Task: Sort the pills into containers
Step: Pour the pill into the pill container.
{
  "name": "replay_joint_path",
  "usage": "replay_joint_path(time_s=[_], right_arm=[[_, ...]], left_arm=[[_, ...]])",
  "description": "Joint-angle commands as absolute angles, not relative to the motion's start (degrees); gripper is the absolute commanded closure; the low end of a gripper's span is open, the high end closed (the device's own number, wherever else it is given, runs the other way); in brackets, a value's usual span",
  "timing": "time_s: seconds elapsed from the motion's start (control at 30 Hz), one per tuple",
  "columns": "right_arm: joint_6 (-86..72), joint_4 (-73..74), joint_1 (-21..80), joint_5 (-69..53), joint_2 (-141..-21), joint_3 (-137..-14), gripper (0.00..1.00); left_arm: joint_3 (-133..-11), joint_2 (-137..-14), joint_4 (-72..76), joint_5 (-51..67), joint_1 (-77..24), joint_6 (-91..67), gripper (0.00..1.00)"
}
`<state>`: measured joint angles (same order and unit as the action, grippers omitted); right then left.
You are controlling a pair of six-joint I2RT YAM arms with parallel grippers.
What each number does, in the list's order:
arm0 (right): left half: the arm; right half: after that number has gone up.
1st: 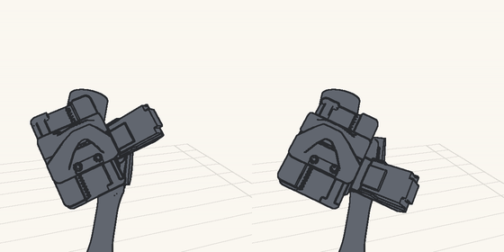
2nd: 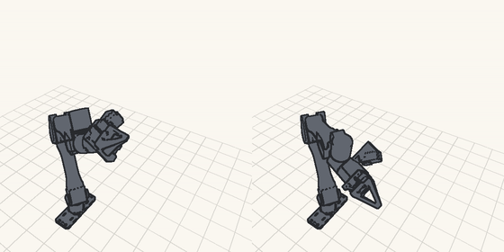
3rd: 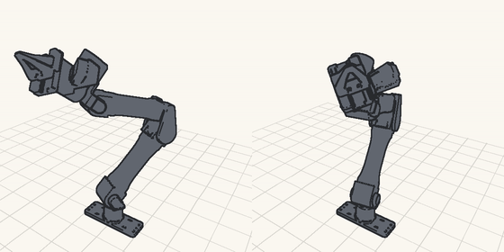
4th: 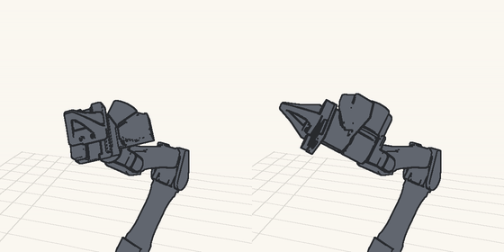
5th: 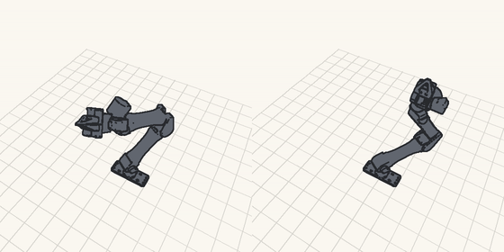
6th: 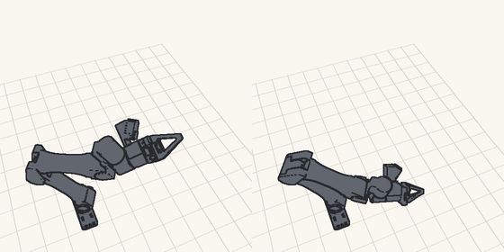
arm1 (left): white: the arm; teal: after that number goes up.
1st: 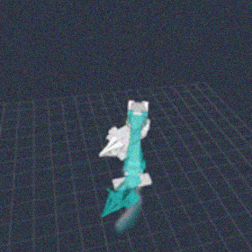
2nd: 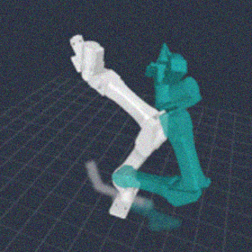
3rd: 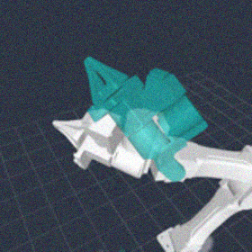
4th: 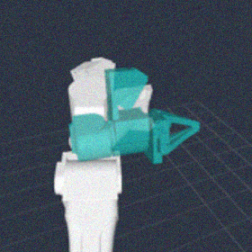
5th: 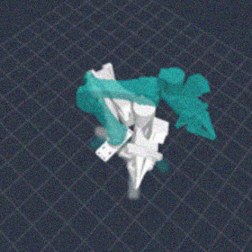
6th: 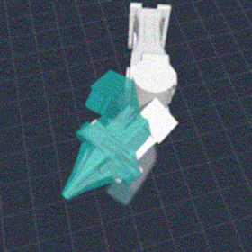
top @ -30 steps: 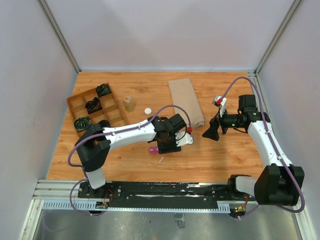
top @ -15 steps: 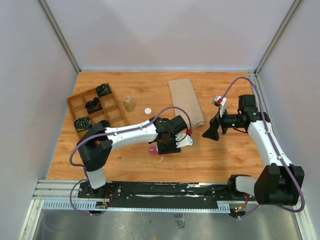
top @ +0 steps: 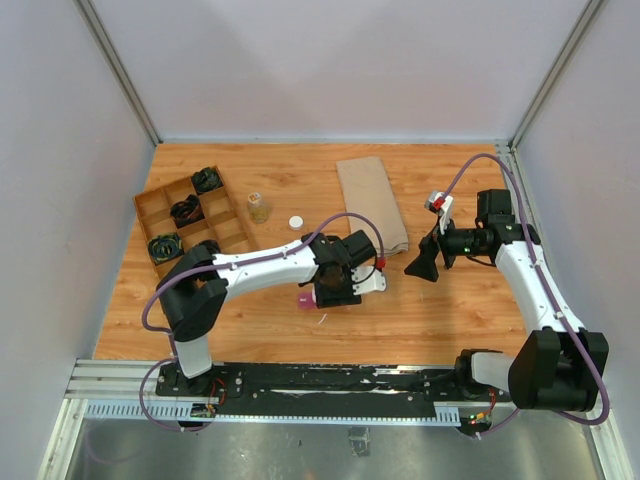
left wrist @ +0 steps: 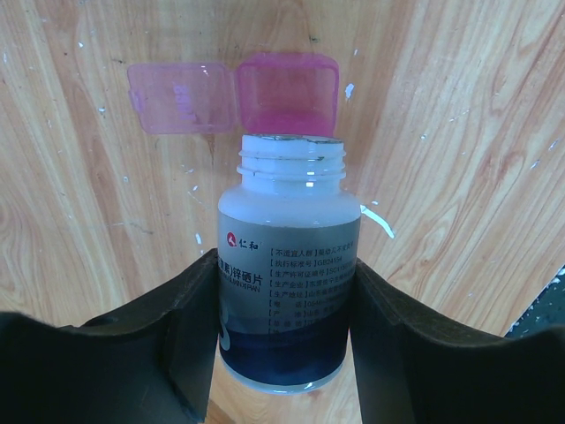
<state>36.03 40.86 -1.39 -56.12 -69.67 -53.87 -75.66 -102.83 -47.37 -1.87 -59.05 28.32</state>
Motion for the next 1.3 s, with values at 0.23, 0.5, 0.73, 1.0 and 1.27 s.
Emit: replay_joint_path(time_s=[0.23, 0.5, 0.73, 1.0, 1.27], right_arm=[[36.83, 42.18, -2.54, -57.33, -69.63, -55.81, 0.01], [36.72, 42.15, -2.55, -57.35, -69.61, -55.96, 0.01], [36.70, 42.18, -2.55, -57.21, -69.47, -55.85, 0.01], [36.64, 42.14, -2.59, -57.43, -69.75, -55.99, 0.02], [36.64, 42.14, -2.68, -57.34, -69.74, -55.90, 0.01]], left_arm=[[-78.78, -105.09, -50.47, -3.30, -59.64, 29.95, 1.00], [-80.75, -105.38, -51.67, -3.98, -59.98, 29.43, 1.00], [-82.48, -106.05, -52.70, -3.98, -60.84, 29.59, 1.00], [-81.39, -105.62, -51.99, -4.60, -59.38, 30.22, 1.00], [-80.86, -105.26, -51.59, -3.53, -60.68, 30.00, 1.00]])
